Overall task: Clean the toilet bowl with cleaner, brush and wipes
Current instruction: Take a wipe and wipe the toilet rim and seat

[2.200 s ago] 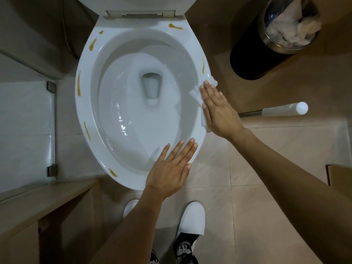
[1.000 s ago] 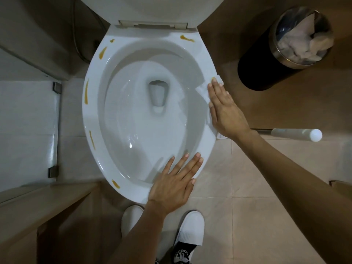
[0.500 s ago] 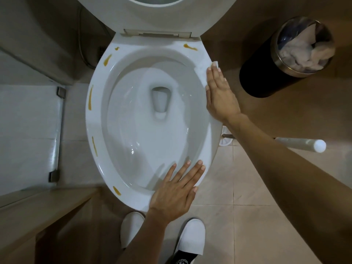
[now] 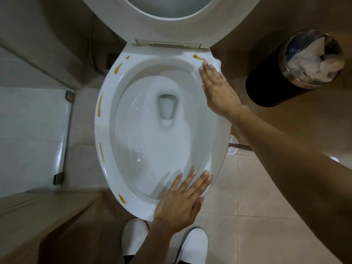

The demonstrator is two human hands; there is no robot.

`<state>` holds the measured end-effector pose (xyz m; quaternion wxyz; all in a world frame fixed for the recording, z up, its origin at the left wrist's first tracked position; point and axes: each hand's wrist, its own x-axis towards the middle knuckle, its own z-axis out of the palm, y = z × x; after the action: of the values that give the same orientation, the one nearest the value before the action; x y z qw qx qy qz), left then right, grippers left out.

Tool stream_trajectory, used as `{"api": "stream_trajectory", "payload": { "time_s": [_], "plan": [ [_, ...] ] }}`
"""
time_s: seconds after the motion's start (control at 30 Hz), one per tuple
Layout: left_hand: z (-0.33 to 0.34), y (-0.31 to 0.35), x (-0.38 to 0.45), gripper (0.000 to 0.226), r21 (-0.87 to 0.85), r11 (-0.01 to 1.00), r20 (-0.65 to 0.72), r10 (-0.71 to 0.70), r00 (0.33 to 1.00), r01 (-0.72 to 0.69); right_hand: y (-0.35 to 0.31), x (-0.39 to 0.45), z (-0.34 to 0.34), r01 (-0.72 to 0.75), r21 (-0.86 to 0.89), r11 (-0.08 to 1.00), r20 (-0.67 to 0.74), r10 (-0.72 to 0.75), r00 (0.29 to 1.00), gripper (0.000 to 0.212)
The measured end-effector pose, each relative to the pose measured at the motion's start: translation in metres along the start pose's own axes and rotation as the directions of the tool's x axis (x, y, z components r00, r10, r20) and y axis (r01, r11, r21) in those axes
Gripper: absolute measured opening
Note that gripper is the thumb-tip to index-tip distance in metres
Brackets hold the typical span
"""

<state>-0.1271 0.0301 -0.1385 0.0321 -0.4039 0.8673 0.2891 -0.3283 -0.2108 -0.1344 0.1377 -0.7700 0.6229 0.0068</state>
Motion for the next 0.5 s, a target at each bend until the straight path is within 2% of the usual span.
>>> {"api": "stream_trajectory", "payload": {
  "time_s": [0.1,0.27,0.5],
  "plan": [
    [0.000,0.000,-0.001,0.053,-0.006,1.000,0.004,-0.002,1.000,0.002,0.001,-0.003,0.001,-0.010,-0.036,0.999,-0.024,0.009,1.000,0.057],
    [0.000,0.001,-0.001,0.053,-0.020,1.000,-0.007,-0.003,1.000,0.003,-0.003,0.000,0.006,-0.162,-0.035,0.986,-0.034,0.161,0.986,0.060],
    [-0.004,0.000,0.001,0.055,-0.068,0.998,-0.005,0.003,1.000,-0.003,-0.006,0.021,0.002,-0.107,-0.046,0.993,-0.052,0.105,0.993,0.059]
  ]
}}
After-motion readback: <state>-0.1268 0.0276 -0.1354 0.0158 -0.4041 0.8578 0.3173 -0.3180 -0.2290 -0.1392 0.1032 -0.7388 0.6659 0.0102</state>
